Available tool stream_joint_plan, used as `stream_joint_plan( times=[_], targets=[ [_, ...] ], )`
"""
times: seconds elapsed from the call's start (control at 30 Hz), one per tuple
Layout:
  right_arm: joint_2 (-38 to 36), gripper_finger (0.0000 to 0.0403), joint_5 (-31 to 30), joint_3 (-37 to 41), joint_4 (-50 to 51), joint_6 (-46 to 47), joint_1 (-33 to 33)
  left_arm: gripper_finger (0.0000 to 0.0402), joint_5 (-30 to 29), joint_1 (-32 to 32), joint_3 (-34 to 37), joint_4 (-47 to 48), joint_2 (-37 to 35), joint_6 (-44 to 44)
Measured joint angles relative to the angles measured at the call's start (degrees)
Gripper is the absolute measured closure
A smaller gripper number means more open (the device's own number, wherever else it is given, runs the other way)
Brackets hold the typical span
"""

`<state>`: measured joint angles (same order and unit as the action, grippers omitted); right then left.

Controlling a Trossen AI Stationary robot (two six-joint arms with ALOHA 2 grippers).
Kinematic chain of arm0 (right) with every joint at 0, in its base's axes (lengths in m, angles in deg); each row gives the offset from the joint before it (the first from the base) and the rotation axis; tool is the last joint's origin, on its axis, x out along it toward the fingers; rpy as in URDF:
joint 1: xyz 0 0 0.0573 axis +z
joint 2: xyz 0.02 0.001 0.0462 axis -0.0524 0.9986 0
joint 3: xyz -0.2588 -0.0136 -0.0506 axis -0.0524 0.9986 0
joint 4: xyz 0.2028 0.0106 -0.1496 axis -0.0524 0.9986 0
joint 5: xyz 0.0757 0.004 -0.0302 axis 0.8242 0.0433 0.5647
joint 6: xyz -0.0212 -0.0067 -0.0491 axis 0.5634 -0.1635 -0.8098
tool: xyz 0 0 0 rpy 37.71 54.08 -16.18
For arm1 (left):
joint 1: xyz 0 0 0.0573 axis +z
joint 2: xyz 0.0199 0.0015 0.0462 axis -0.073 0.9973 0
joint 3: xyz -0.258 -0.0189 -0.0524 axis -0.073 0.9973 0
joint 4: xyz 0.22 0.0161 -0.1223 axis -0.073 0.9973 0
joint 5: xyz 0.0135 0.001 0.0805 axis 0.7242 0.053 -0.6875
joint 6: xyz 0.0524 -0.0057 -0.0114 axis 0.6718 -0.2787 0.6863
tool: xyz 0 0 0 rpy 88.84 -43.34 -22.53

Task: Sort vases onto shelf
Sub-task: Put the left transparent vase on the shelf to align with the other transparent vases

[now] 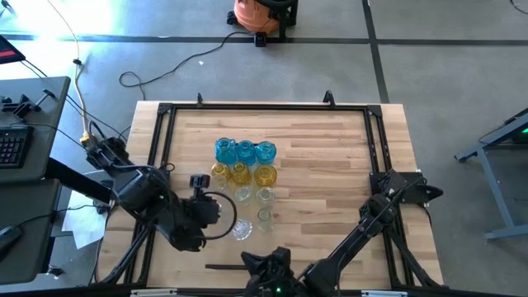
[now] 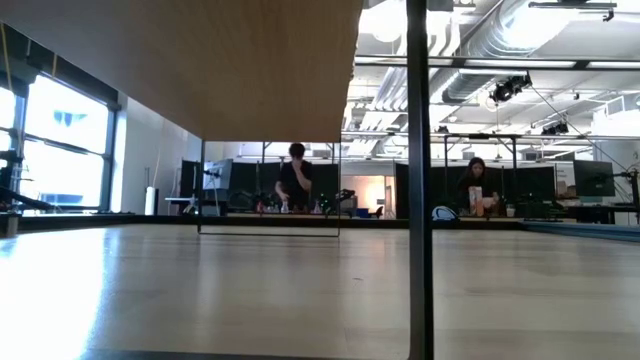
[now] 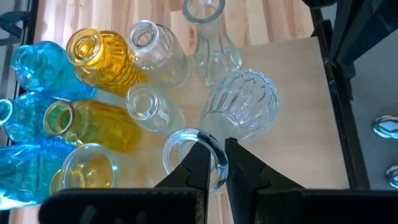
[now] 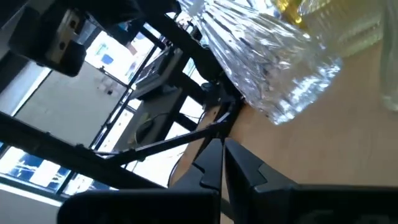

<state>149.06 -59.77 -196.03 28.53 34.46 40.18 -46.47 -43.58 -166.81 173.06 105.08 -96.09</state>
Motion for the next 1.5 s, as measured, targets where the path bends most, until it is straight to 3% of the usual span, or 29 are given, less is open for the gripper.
stream_joint_plan(
  times=[0.47, 1.1, 1.5],
  targets=[
    [0.07, 0.0403, 12.30, -0.04, 12.85, 8.01, -3.88, 0.0383, 0.63, 0.00, 0.00, -0.05, 2.21, -0.04],
    [0.07, 0.0403, 14.48, -0.04, 15.28, 9.54, -4.18, 0.0382, 8.02, 2.95, 0.04, -2.34, 2.36, 3.03],
    [0.07, 0.0403, 15.72, -0.04, 15.88, 9.78, -4.24, 0.0379, 8.53, 3.28, 0.05, -4.40, 4.41, 4.55]
  ],
)
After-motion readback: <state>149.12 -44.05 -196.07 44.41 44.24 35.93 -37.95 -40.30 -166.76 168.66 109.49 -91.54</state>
